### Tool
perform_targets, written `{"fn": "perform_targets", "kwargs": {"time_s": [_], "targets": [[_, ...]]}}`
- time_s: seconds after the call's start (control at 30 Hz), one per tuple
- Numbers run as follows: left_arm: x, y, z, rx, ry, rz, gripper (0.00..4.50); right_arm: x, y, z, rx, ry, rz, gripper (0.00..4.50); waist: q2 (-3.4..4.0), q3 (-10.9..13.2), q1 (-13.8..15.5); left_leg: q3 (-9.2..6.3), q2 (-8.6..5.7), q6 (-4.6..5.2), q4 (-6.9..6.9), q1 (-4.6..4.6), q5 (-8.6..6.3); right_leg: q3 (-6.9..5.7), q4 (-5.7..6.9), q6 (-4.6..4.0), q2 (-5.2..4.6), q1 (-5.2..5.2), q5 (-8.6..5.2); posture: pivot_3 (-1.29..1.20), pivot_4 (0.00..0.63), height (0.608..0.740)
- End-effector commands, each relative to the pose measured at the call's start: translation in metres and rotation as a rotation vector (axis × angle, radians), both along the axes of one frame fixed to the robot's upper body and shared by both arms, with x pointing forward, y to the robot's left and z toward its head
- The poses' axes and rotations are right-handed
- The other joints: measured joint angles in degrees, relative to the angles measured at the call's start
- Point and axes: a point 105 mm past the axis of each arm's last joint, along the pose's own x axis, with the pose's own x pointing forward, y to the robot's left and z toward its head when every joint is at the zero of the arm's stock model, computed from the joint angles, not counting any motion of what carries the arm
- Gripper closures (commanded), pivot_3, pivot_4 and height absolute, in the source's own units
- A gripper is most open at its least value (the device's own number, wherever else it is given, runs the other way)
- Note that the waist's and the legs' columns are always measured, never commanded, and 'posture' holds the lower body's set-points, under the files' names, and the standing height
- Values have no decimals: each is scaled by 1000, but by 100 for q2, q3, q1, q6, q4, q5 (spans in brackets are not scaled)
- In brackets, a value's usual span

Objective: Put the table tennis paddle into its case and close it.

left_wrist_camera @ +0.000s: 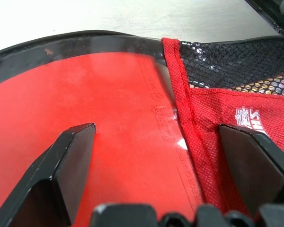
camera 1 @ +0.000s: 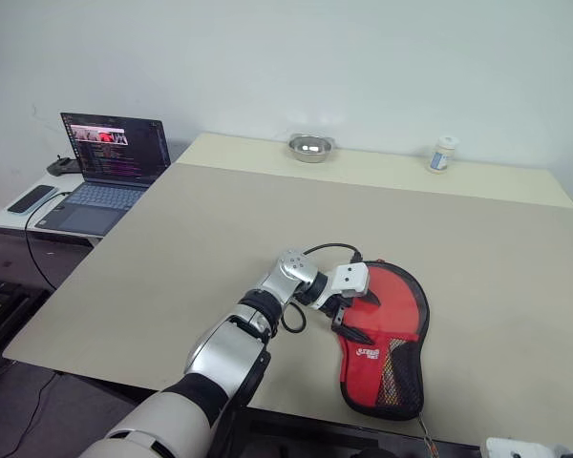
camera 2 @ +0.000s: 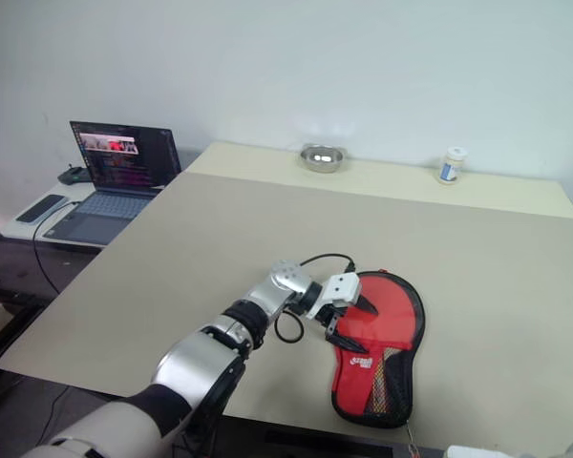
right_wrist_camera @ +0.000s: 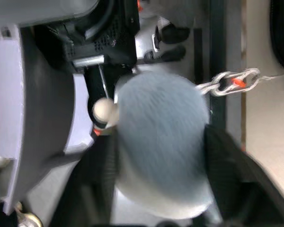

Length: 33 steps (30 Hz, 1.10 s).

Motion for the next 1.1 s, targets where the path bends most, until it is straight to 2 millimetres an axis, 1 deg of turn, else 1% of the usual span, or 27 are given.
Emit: {"fn": "perform_targets", "kwargs": {"time_s": [0.03,0.07,0.1,0.23,0.3,0.33,0.4,0.47,0.5,0.53,0.57,0.6,0.67,0.77,0.83,0.87,0.9,0.97,1.1], "targets": [[-9,5,-23,72,59,7,0,16,3,21,51,-52,-66,564,-1,1,-1,0,0,0,0,0,0,0,-2,0,0,0,0,0,150,740],[-9,5,-22,65,61,8,0,20,3,25,59,-60,-86,204,-2,1,-3,0,1,0,0,0,0,0,-2,0,0,0,1,0,150,740],[-9,1,-19,35,72,15,0,30,-1,32,54,-109,-138,16,-2,2,0,0,1,0,-1,-1,0,0,-3,0,0,0,1,0,150,740],[-8,-13,-3,-68,70,18,0,65,-26,54,29,-273,-316,16,-5,5,5,0,0,2,-2,-6,-1,-1,-8,1,-3,-2,2,0,150,740],[-5,-17,19,-156,29,-17,0,91,-38,65,85,-382,-400,16,-5,11,-2,0,0,5,-2,-15,-3,-1,-10,1,-4,-8,3,0,150,740],[-4,-17,26,-182,16,-29,0,99,-40,68,106,-412,-420,16,-2,20,-10,0,0,5,-1,-23,-3,-1,-9,1,-4,-16,4,0,150,740],[1,-9,52,-260,-35,-54,0,121,-46,73,156,-510,-455,16,8,36,-22,1,-1,6,3,-51,-3,0,-7,-1,-4,-41,7,0,150,740],[6,8,76,-318,-83,-60,0,140,-48,75,229,-579,-481,16,24,55,-58,2,0,4,1,-80,-1,3,4,-11,-1,-75,12,0,150,740],[6,14,82,-331,-95,-56,0,145,-48,75,260,-586,-484,16,32,61,-101,6,0,2,1,-89,1,7,10,-12,-1,-92,13,0,150,740],[7,23,89,-342,-107,-42,0,152,-50,75,272,-608,-492,16,53,70,-156,10,0,-1,-2,-93,3,11,15,-16,1,-101,12,0,150,740],[6,28,93,-347,-113,-33,0,156,-53,74,275,-623,-497,16,69,76,-176,12,0,-14,-8,-93,11,12,14,-19,1,-103,9,0,150,740],[7,43,98,-353,-130,12,0,166,-59,72,288,-641,-525,16,82,78,-186,17,0,-18,-11,-92,13,15,13,-20,1,-104,8,0,150,740],[6,63,102,-352,-151,75,0,178,-67,67,310,-654,-565,16,94,82,-253,19,0,-21,-18,-88,15,26,10,-21,4,-109,6,0,150,740],[1,92,99,-349,-167,234,0,192,-92,47,296,-687,-627,16,101,87,-276,19,0,-23,-16,-87,16,30,13,-21,5,-110,6,0,150,740],[-2,102,96,-353,-166,306,0,199,-106,40,302,-699,-664,16,105,89,-257,18,0,-23,-12,-86,16,33,17,-21,4,-108,6,0,150,740],[-4,98,95,-356,-163,325,0,201,-116,40,303,-705,-683,16,113,95,-228,19,-1,-23,-8,-85,16,34,22,-20,3,-108,7,0,150,740],[-6,102,92,-353,-162,342,0,205,-119,39,299,-723,-687,16,123,101,-183,19,-4,-22,-2,-85,15,35,28,-20,1,-108,7,0,150,740],[-8,104,89,-346,-160,351,0,210,-124,40,303,-729,-699,16,126,102,-165,27,-10,-7,5,-83,8,46,46,-14,-4,-112,10,0,150,740],[-6,101,85,-352,-140,367,0,212,-129,43,285,-745,-701,16,127,102,-168,36,-5,-5,5,-65,6,58,75,-18,1,-116,8,0,150,740]]}}
